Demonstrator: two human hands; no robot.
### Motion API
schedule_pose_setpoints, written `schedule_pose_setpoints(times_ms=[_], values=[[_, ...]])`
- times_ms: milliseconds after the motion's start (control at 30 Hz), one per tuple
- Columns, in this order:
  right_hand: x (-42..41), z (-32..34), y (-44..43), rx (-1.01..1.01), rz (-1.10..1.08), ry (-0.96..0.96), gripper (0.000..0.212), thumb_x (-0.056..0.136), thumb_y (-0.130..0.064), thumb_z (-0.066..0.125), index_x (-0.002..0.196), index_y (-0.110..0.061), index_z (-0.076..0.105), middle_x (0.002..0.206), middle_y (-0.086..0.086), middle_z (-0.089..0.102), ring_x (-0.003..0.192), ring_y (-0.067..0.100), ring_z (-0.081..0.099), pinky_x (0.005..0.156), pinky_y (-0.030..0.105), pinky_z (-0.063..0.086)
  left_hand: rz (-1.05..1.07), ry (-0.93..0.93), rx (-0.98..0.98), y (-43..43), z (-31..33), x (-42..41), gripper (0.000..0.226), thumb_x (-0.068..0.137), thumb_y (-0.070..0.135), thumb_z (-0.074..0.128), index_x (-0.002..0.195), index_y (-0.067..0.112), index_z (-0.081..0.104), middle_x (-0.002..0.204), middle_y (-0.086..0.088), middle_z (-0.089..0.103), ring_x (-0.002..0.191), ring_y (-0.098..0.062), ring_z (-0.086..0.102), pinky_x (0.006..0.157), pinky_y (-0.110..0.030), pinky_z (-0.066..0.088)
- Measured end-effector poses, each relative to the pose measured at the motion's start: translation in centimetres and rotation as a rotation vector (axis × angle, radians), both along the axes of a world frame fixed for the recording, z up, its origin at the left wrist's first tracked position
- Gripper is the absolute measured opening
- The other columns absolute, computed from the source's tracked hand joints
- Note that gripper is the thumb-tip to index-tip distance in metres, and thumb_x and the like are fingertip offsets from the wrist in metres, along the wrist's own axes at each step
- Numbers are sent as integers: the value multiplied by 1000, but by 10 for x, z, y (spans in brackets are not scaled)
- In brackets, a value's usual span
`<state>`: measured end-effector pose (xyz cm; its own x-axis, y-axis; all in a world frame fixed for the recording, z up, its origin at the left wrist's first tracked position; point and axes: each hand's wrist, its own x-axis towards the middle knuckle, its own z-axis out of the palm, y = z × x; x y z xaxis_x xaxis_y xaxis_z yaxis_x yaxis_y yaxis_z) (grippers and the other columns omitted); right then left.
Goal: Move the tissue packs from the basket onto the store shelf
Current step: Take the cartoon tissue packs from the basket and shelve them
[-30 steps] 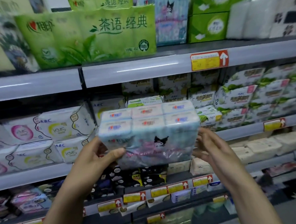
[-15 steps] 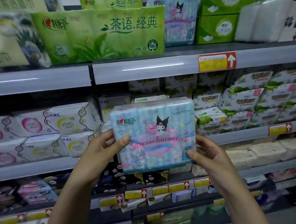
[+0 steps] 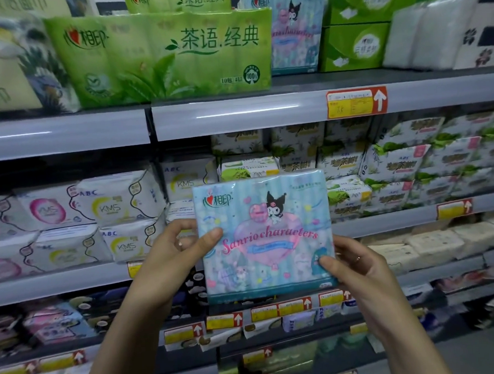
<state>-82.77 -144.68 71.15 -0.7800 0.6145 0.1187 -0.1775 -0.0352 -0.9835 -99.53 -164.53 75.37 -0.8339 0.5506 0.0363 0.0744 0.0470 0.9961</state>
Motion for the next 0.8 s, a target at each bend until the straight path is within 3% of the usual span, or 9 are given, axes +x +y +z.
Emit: schedule_pose_setpoints(times_ms=[100, 233, 300, 367, 467, 567, 733, 800], values=[[3, 6, -3, 18, -14, -4, 61, 42, -57, 85, 94, -29, 73, 92, 6, 73, 83, 16, 67, 62, 24, 54, -8, -11, 11, 2, 4, 1, 59, 63, 41, 68, 105, 2, 52, 83, -7, 76, 79, -16, 73, 86, -42, 53], [9, 7, 0, 34, -65, -29, 69, 39, -64, 84, 97, -27, 73, 98, 14, 70, 88, 23, 67, 65, 29, 55, -76, 4, 17, 8, 8, 1, 67, 65, 46, 70, 106, -5, 53, 84, -7, 76, 80, -13, 73, 79, -36, 53], [13, 9, 6, 36, -73, -34, 68, 39, -65, 83, 96, -28, 73, 98, 12, 70, 90, 24, 67, 67, 32, 56, -120, 19, 21, 14, 10, 4, 90, 50, 66, 78, 105, -1, 54, 87, -4, 77, 83, -13, 73, 72, -29, 52], [18, 12, 14, 51, -85, -45, 68, 40, -66, 82, 96, -29, 73, 97, 14, 69, 88, 24, 66, 68, 33, 56, -133, 3, 35, 22, 11, 7, 104, 32, 72, 80, 103, 1, 55, 88, -4, 77, 84, -15, 73, 64, -22, 55], [25, 18, 31, 63, -104, -43, 69, 38, -68, 81, 96, -29, 73, 98, 16, 68, 86, 20, 65, 64, 28, 55, -174, -16, 56, 37, 13, 11, 104, 30, 70, 83, 103, 2, 54, 93, -6, 76, 89, -17, 73, 69, -24, 56], [30, 23, 52, 69, -102, -33, 73, 35, -69, 81, 95, -29, 73, 94, 2, 73, 90, 19, 67, 63, 26, 55, -186, -4, 52, 57, 18, 15, 105, 32, 68, 84, 109, 3, 54, 96, -6, 76, 91, -19, 72, 78, -33, 53], [32, 28, 97, 73, -93, -33, 72, 38, -68, 82, 97, -29, 72, 95, 5, 72, 99, 32, 63, 71, 38, 58, -132, 25, 88, 96, 31, 29, 108, 30, 65, 85, 112, 1, 55, 96, -6, 76, 87, -19, 73, 63, -19, 56], [33, 32, 115, 87, -76, -30, 71, 36, -69, 82, 95, -30, 72, 94, 9, 71, 97, 32, 64, 70, 35, 58, -96, 47, 109, 111, 36, 35, 110, 28, 65, 86, 110, -2, 56, 94, -6, 76, 84, -18, 73, 61, -19, 56]])
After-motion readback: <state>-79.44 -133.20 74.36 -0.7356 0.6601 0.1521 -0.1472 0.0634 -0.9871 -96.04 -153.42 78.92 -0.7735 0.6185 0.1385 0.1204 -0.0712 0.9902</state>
